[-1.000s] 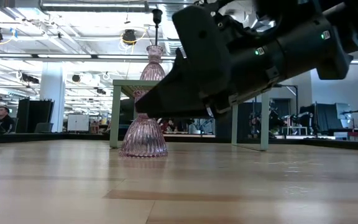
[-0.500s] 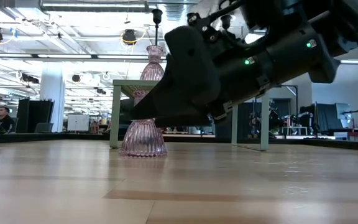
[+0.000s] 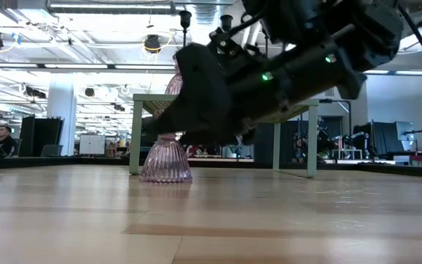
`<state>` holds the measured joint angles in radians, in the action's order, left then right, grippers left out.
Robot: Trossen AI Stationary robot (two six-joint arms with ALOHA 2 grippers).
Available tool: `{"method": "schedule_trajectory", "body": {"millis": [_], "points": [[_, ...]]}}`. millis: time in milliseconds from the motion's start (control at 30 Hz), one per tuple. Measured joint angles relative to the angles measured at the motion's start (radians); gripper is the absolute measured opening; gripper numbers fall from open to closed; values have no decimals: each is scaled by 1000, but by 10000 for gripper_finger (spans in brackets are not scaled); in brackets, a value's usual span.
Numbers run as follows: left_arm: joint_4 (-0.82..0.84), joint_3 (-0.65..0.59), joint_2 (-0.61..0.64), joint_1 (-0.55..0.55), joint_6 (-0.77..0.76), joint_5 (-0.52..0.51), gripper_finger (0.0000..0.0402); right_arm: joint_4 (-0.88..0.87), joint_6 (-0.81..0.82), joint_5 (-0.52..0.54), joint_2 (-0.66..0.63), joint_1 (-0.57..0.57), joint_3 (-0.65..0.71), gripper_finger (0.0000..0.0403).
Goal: Pick & Place candle stick holders
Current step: Put the pink glass candle holder on the shelf
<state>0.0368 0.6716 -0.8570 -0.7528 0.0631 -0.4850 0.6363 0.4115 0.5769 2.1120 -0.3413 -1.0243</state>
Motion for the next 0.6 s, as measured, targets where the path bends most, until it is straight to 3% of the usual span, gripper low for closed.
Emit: {"method": "schedule_trajectory", "body": {"millis": [367, 600], "points": [[0, 0, 0, 0, 0, 0, 21, -1, -2, 0, -1, 57, -42, 304], [0, 0, 0, 0, 0, 0, 21, -3, -1, -4, -1, 68, -43, 250]]}}
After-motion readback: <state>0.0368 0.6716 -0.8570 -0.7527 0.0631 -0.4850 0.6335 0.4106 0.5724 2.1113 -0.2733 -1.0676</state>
